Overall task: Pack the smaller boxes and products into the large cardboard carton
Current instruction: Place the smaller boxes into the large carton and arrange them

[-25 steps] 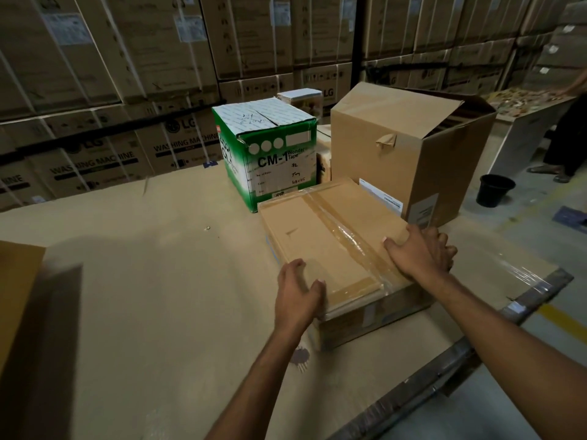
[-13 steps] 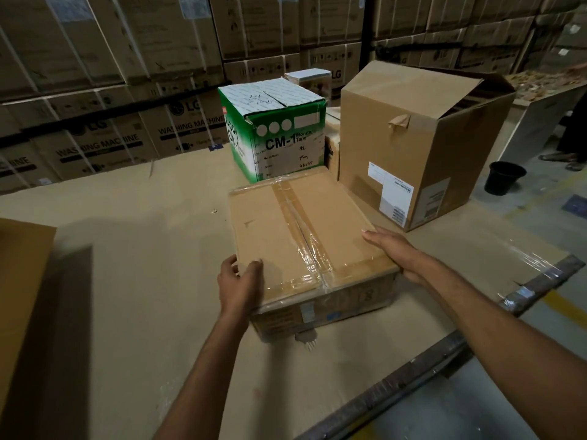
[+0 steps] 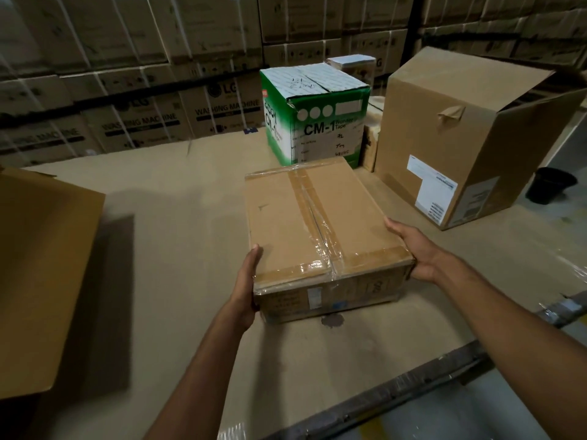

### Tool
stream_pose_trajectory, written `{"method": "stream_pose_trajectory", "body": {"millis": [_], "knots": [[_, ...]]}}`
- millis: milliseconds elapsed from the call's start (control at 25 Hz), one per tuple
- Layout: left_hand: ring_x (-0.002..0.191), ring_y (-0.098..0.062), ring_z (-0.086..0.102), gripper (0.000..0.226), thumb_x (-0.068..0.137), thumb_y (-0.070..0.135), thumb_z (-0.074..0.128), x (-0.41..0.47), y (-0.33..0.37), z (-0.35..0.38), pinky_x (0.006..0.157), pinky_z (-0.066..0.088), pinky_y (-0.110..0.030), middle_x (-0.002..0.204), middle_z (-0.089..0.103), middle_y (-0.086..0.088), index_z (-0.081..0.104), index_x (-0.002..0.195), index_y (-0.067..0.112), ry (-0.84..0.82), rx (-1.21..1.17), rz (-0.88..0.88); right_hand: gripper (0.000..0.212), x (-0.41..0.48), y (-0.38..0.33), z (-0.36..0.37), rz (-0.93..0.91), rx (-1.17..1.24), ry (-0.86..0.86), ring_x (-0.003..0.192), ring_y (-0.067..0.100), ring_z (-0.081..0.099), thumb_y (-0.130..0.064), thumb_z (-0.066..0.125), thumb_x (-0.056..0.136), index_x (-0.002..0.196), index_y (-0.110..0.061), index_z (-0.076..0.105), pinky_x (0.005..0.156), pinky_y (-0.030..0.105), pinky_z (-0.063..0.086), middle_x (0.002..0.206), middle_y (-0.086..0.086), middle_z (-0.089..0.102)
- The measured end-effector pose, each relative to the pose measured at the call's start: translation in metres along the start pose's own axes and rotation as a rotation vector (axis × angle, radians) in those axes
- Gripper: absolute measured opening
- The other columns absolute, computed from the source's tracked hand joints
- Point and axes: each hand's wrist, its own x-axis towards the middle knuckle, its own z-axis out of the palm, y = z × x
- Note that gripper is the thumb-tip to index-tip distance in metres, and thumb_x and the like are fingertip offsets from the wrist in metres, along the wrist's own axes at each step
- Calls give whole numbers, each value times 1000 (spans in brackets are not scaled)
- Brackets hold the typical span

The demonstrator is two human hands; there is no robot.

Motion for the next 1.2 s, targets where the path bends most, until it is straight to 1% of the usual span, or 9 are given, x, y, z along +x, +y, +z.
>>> {"method": "stream_pose_trajectory", "body": {"millis": [80, 160, 240, 440, 600, 760, 880, 1080, 1200], "knots": [[98, -22, 69, 58, 90, 73, 50, 0, -1, -14, 81, 48, -34, 103, 79, -1, 70, 123, 29, 51, -45, -4, 55, 1, 7, 5, 22, 30, -9, 96, 33, 73, -65, 55, 94, 109, -18, 79, 99, 45, 49, 108, 15, 76], [96, -21, 69, 57, 90, 73, 47, -3, -4, -26, 80, 48, -34, 100, 80, -1, 71, 120, 30, 55, -62, -24, 58, 5, 21, 14, 54, 49, 0, 92, 32, 74, -68, 55, 92, 104, -17, 79, 97, 43, 50, 104, 16, 76], [103, -21, 67, 60, 88, 77, 45, -9, -7, -35, 86, 46, -36, 104, 79, -2, 70, 118, 31, 60, -36, -51, 57, 6, 32, 25, 55, 80, 5, 85, 30, 75, -67, 57, 92, 105, -15, 78, 90, 40, 53, 101, 16, 76], [119, -21, 63, 82, 70, 98, 41, -19, -13, -73, 107, 42, -44, 118, 76, 5, 68, 125, 42, 101, -20, -24, 85, 6, 47, 53, 153, 77, -47, 116, 38, 67, -87, 60, 74, 117, -16, 78, 107, 52, 47, 124, 20, 72], [127, -22, 62, 93, 67, 101, 42, -29, -22, -114, 118, 35, -49, 130, 71, 4, 66, 133, 41, 32, -61, 27, 83, 1, 70, 89, 180, 129, -56, 110, 39, 71, -83, 63, 76, 112, -11, 81, 109, 54, 46, 125, 21, 71], [127, -26, 61, 91, 66, 99, 48, -43, -16, -147, 117, 36, -49, 128, 72, 0, 69, 130, 38, 41, -84, 19, 99, -6, 83, 129, 164, 151, -32, 117, 43, 67, -88, 64, 69, 131, -11, 71, 110, 60, 44, 130, 23, 68], [124, -32, 60, 93, 63, 100, 48, -52, -11, -170, 108, 41, -55, 129, 71, -4, 67, 131, 40, 59, -155, -17, 101, -16, 83, 155, 145, 99, -74, 120, 45, 65, -91, 60, 69, 129, -12, 71, 110, 65, 41, 129, 25, 68], [118, -35, 65, 82, 80, 90, 41, -70, -8, -191, 93, 51, -51, 119, 75, -11, 68, 129, 30, 12, -248, 0, 93, -30, 88, 188, 70, 26, -66, 110, 43, 70, -91, 50, 77, 126, -14, 73, 101, 61, 50, 121, 26, 71], [120, -35, 65, 81, 82, 84, 49, -77, -9, -203, 104, 49, -51, 124, 72, -14, 67, 133, 24, 15, -271, 48, 85, -42, 96, 203, 10, 39, -48, 94, 38, 75, -86, 48, 83, 122, -15, 73, 88, 52, 56, 115, 24, 74]]}}
